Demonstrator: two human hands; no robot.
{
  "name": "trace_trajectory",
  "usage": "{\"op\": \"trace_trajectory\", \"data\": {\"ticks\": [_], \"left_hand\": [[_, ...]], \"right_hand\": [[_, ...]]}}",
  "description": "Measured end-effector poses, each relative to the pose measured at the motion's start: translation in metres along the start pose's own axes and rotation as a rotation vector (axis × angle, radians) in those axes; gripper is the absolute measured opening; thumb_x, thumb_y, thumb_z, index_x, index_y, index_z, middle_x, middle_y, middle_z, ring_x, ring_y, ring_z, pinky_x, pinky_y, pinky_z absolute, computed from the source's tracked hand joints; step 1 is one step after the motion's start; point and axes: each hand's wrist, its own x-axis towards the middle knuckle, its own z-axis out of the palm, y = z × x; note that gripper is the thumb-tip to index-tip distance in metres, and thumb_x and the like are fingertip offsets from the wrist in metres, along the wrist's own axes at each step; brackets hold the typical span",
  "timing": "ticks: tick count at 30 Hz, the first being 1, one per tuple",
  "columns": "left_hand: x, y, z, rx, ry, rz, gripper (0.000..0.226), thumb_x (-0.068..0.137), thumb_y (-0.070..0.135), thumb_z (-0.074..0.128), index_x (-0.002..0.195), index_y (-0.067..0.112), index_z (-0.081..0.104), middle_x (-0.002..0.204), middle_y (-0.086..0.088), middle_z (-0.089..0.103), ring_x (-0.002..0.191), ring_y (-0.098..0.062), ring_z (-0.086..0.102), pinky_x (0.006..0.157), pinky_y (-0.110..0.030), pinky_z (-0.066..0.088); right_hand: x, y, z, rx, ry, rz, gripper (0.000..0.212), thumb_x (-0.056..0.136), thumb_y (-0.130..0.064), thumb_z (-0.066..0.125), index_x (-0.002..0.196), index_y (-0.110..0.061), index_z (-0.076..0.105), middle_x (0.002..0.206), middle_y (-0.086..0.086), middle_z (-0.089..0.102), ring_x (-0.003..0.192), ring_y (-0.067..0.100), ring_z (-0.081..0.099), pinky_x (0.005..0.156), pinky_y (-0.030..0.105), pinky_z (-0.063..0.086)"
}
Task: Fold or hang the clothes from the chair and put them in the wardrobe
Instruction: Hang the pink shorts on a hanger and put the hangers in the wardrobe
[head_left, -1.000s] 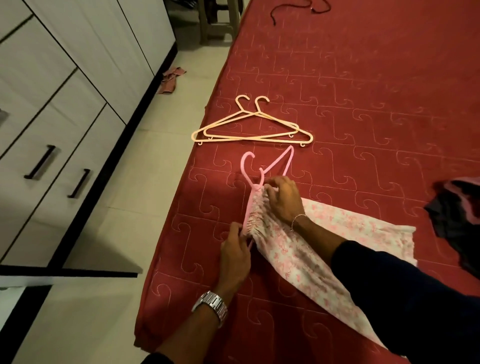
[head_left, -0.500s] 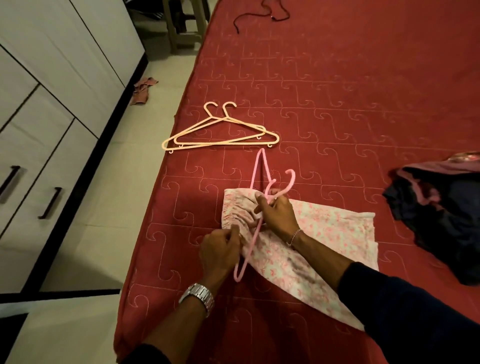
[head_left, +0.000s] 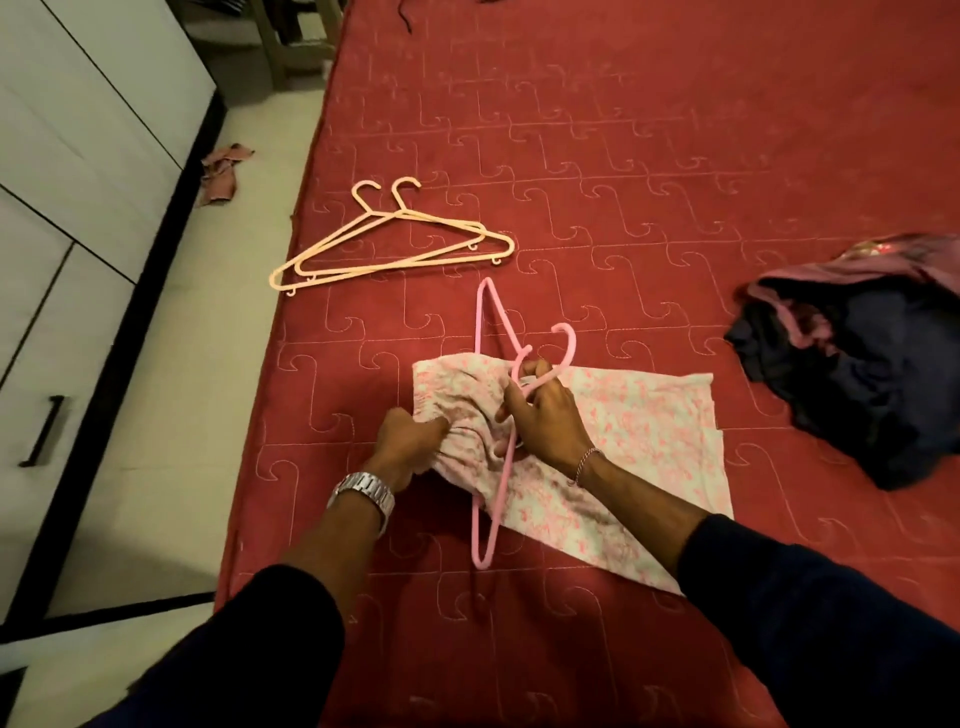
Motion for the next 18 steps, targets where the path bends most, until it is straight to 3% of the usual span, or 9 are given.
{"op": "trace_trajectory", "data": {"ticks": [2,6,10,14,18], "left_hand": [[-0.004,0.002,-0.005,-0.091,-0.050,-0.026,0.021,0.088,0.015,0.071,0.073,0.003,0.063,0.056,-0.003,0.059,0.036,-0.012,0.047,0.037,-0.018,0.029],[-0.010,0.007,-0.014,-0.184,-0.083,0.054,0.012,0.092,0.014,0.063,0.093,0.004,0.070,0.080,-0.006,0.073,0.058,-0.015,0.064,0.048,-0.022,0.047],[-0.014,0.009,-0.018,-0.197,-0.083,0.119,0.018,0.094,0.012,0.065,0.108,0.009,0.055,0.097,-0.008,0.070,0.071,-0.017,0.068,0.050,-0.026,0.053],[-0.014,0.010,-0.021,-0.312,-0.127,0.028,0.035,0.085,0.007,0.076,0.112,-0.004,0.058,0.097,-0.016,0.072,0.071,-0.023,0.071,0.049,-0.027,0.052],[-0.018,0.014,-0.020,-0.348,-0.214,0.009,0.037,0.080,0.019,0.081,0.102,-0.006,0.067,0.089,-0.017,0.076,0.065,-0.025,0.067,0.046,-0.027,0.043]], "right_hand": [[-0.001,0.003,-0.001,-0.029,0.014,-0.013,0.014,0.105,-0.029,0.049,0.093,-0.031,0.040,0.080,0.011,0.074,0.058,0.028,0.072,0.054,0.053,0.059],[-0.009,-0.003,-0.001,0.040,-0.007,0.011,0.012,0.105,-0.028,0.049,0.104,-0.018,0.042,0.084,0.013,0.073,0.055,0.031,0.071,0.049,0.049,0.059],[-0.014,-0.009,0.003,0.052,-0.005,0.029,0.013,0.105,-0.023,0.048,0.107,-0.012,0.042,0.089,0.018,0.069,0.052,0.029,0.070,0.041,0.033,0.055],[-0.012,-0.009,0.008,-0.053,0.018,-0.022,0.015,0.106,-0.021,0.046,0.092,-0.021,0.041,0.086,0.016,0.069,0.053,0.023,0.070,0.045,0.039,0.058],[-0.011,-0.010,0.015,-0.030,-0.003,-0.034,0.011,0.105,-0.023,0.047,0.104,-0.014,0.041,0.084,0.012,0.071,0.053,0.026,0.070,0.046,0.046,0.058]]}}
